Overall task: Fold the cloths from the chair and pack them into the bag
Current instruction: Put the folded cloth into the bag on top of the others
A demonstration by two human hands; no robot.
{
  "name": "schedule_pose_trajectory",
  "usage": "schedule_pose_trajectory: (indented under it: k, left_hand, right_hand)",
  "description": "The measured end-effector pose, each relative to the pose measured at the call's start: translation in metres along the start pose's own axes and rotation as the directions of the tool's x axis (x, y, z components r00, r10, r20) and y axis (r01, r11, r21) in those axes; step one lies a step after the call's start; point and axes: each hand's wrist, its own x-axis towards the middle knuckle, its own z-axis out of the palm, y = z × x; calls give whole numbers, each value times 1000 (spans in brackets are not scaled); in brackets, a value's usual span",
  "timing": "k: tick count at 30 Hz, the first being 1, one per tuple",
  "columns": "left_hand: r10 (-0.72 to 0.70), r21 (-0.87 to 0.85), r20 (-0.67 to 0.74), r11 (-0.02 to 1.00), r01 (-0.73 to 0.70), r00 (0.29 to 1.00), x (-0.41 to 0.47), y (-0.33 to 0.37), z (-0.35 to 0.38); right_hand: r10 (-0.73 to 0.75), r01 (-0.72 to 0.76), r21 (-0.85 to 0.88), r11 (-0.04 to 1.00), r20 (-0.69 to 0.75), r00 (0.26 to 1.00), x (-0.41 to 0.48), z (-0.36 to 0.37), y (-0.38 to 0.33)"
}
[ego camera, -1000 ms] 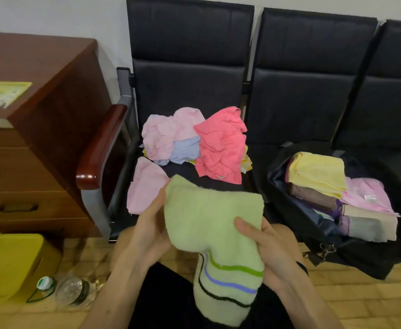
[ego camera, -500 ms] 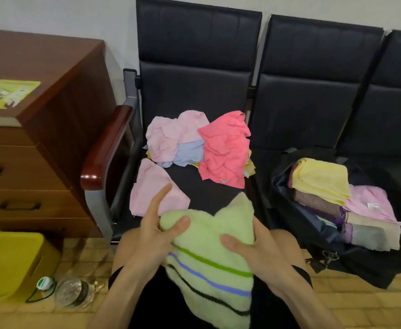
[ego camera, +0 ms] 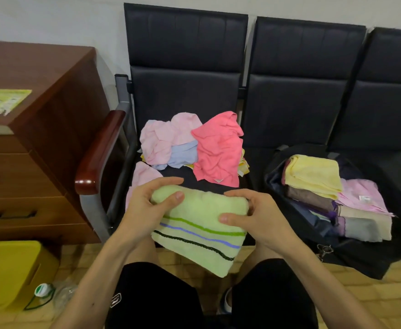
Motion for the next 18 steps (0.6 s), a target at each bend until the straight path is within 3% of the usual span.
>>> schedule_pose_trajectory:
  k: [4,11,15,18]
  left_hand:
    - [9,45,30,999,-10,1000,4,4,-6]
    - [60,136,31,989,-64,998,10,-1,-4]
    - [54,252,-29,967,-45,998,14,-6,2]
    - [68,345,-83,938,-36,994,16,-8,9]
  right_hand:
    - [-35,36,-146,989,5,999,6,-7,-1]
    - [-198,110,-455,884,-149,969,11,-3,3]
    - [-294,98,-633,768,-211,932,7,-3,5]
    - [-369,107,-647,755,-283,885,4,-1,10]
